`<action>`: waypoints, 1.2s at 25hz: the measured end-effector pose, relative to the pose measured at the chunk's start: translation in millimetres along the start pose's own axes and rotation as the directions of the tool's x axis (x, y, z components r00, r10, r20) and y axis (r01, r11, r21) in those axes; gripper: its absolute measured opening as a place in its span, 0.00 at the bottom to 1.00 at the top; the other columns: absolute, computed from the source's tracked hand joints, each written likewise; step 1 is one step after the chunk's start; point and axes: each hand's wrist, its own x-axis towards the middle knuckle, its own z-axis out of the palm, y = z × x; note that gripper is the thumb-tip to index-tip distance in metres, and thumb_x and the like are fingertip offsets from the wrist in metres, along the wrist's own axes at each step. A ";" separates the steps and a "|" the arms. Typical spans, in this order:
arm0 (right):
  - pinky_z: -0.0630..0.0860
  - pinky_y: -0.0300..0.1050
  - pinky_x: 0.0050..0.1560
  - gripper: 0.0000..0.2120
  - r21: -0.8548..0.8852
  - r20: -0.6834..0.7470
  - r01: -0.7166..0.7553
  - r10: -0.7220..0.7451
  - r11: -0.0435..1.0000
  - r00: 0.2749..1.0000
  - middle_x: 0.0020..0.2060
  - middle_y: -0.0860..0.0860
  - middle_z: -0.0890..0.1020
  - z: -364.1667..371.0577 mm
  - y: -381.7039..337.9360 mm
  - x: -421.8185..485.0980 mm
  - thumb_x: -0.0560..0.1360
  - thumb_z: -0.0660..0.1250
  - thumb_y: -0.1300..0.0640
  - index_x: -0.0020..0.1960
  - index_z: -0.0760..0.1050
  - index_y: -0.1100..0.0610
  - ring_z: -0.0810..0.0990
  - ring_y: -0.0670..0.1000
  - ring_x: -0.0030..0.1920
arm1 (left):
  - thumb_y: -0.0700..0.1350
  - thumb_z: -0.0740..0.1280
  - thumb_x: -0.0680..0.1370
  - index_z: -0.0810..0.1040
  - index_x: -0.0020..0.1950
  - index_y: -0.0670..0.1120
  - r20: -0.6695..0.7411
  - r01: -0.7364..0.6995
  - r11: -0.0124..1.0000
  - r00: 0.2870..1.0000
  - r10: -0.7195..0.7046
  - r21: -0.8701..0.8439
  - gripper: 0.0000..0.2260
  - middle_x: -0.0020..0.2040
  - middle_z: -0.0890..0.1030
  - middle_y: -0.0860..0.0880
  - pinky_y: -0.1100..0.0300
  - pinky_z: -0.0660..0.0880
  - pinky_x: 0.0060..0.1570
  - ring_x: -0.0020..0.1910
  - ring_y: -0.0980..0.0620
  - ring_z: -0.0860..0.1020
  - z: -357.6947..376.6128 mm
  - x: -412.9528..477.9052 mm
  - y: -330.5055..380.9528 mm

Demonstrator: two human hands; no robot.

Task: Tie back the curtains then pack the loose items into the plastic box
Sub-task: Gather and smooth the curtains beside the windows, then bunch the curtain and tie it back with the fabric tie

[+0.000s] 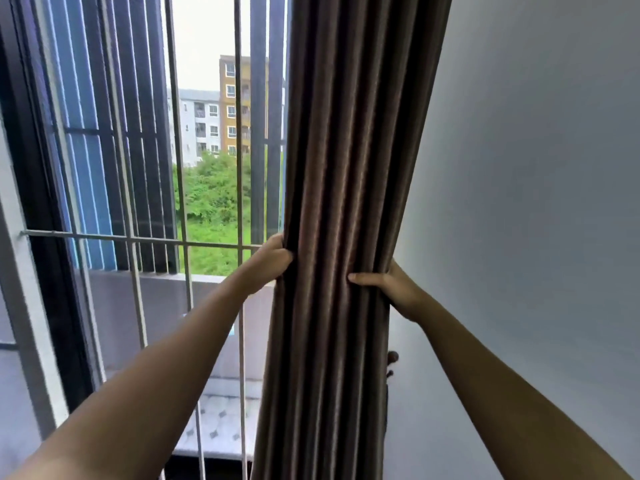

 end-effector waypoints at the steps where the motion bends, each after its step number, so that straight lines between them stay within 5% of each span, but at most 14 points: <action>1: 0.72 0.53 0.66 0.41 -0.003 -0.011 -0.016 0.016 1.000 1.000 0.63 0.46 0.77 -0.9 10.6 -8.8 0.63 0.76 0.54 0.71 0.63 0.50 0.77 0.45 0.61 | 0.22 0.51 0.71 0.74 0.38 0.43 0.035 0.024 1.000 0.999 -0.024 -0.004 0.20 0.30 0.78 0.55 0.67 0.70 0.29 0.31 0.61 0.76 12.1 -5.9 -5.2; 7: 0.71 0.54 0.67 0.44 0.032 -0.293 0.092 -0.078 0.995 0.953 0.67 0.47 0.73 -32.4 8.7 -45.1 0.61 0.77 0.52 0.72 0.60 0.50 0.75 0.46 0.64 | 0.32 0.61 0.68 0.73 0.47 0.48 0.203 0.104 0.987 0.976 -0.078 -0.121 0.13 0.42 0.76 0.48 0.66 0.74 0.37 0.42 0.53 0.76 46.0 -24.8 1.5; 10: 0.63 0.31 0.68 0.37 -0.270 -0.596 0.326 -0.423 0.906 0.682 0.68 0.43 0.63 -29.5 -31.6 -57.4 0.69 0.70 0.55 0.73 0.56 0.51 0.65 0.33 0.66 | 0.32 0.64 0.71 0.66 0.66 0.51 0.080 -0.123 0.988 0.988 0.131 -0.093 0.27 0.46 0.77 0.50 0.67 0.75 0.39 0.44 0.55 0.78 32.9 -21.6 11.9; 12: 0.62 0.28 0.65 0.26 -0.548 -0.531 0.391 -0.668 0.740 0.521 0.64 0.48 0.69 -17.5 -61.8 -59.7 0.72 0.67 0.61 0.68 0.65 0.55 0.68 0.36 0.64 | 0.33 0.64 0.75 0.52 0.76 0.51 -0.192 -0.263 0.965 0.946 0.260 0.010 0.35 0.46 0.80 0.49 0.65 0.76 0.40 0.40 0.56 0.80 23.2 -18.7 27.4; 13: 0.62 0.27 0.63 0.20 -0.624 -0.433 0.392 -0.717 0.676 0.547 0.62 0.51 0.71 -8.8 -74.4 -57.3 0.72 0.66 0.62 0.63 0.70 0.56 0.69 0.39 0.61 | 0.36 0.65 0.75 0.49 0.77 0.52 -0.303 -0.319 0.941 0.891 0.339 0.116 0.36 0.45 0.81 0.48 0.64 0.75 0.40 0.37 0.56 0.80 19.5 -17.5 36.7; 16: 0.59 0.22 0.59 0.12 -0.706 -0.187 0.274 -0.545 0.653 0.818 0.61 0.54 0.70 27.3 -84.6 -45.3 0.72 0.66 0.61 0.56 0.77 0.56 0.68 0.42 0.60 | 0.38 0.64 0.74 0.53 0.76 0.49 -0.339 -0.425 0.801 0.746 0.574 0.422 0.34 0.36 0.76 0.51 0.69 0.66 0.30 0.28 0.57 0.72 14.8 -17.0 62.1; 20: 0.68 0.48 0.68 0.18 -0.750 -0.173 0.150 -0.410 0.645 0.896 0.68 0.55 0.63 70.9 -66.2 -43.3 0.73 0.67 0.55 0.63 0.75 0.52 0.71 0.55 0.64 | 0.37 0.62 0.74 0.68 0.68 0.46 -0.196 -0.319 0.752 0.840 0.507 0.577 0.22 0.54 0.76 0.43 0.63 0.67 0.42 0.44 0.47 0.74 8.4 -9.5 71.1; 24: 0.62 0.49 0.71 0.29 -0.792 -0.201 -0.019 -0.232 0.610 0.952 0.75 0.56 0.53 101.8 -28.4 -45.1 0.75 0.64 0.49 0.73 0.63 0.57 0.63 0.59 0.71 | 0.34 0.62 0.73 0.69 0.69 0.45 -0.061 -0.303 0.762 0.911 0.408 0.572 0.24 0.61 0.76 0.40 0.57 0.74 0.51 0.56 0.43 0.76 1.3 -3.8 42.7; 30: 0.63 0.45 0.69 0.34 -0.801 -0.081 -0.037 -0.046 0.598 0.996 0.76 0.53 0.50 128.4 47.3 -81.1 0.77 0.61 0.52 0.77 0.49 0.59 0.64 0.57 0.72 | 0.30 0.62 0.73 0.57 0.76 0.43 0.120 -0.245 0.797 0.969 0.215 0.553 0.32 0.67 0.71 0.40 0.59 0.73 0.53 0.62 0.43 0.74 9.0 -13.4 -13.7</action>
